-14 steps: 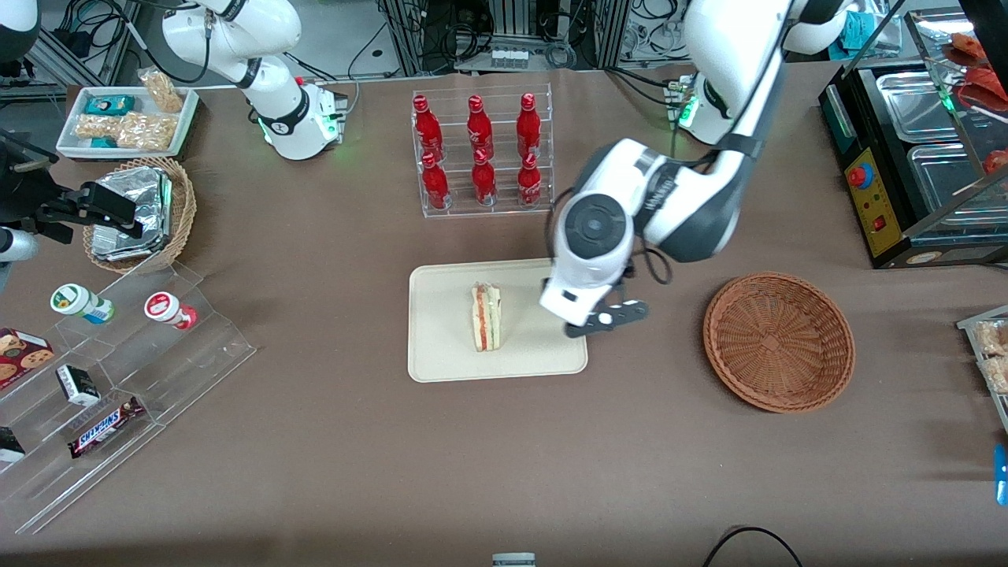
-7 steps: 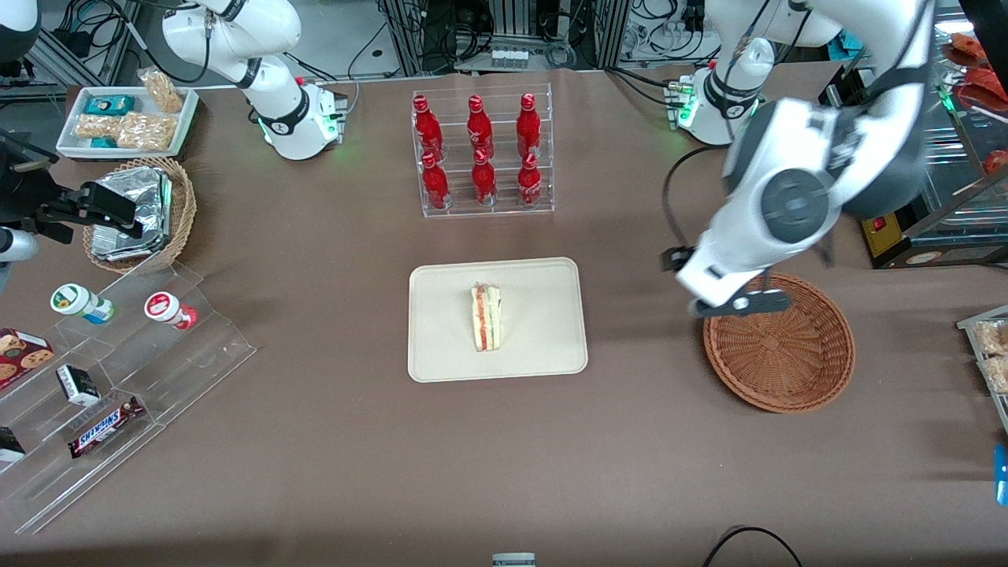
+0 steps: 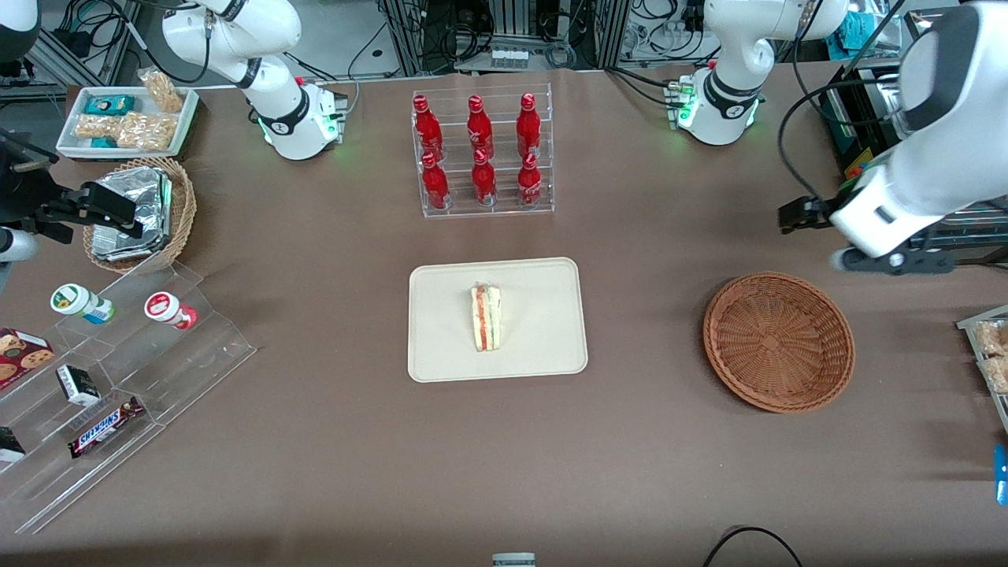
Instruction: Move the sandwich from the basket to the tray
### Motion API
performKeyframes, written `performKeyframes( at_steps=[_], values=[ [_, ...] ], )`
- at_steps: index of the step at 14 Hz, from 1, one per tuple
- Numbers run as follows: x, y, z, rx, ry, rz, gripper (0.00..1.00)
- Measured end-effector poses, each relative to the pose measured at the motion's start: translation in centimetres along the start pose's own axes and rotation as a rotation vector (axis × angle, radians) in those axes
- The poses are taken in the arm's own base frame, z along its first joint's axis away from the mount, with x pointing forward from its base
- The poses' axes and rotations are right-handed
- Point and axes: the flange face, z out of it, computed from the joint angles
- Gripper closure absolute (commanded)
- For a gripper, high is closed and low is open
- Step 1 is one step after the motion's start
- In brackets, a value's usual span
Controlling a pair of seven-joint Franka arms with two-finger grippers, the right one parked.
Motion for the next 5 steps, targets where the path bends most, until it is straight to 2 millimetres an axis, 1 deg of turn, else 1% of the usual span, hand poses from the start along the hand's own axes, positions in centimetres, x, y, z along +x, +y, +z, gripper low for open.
performKeyframes(
  at_steps=[2,5],
  values=[
    [-1.2,-2.7,-2.1,-0.010,0.045,-0.005,0.00],
    [-2.8,-5.8,-4.9,-0.018,0.107,-0.046,0.00]
  ],
)
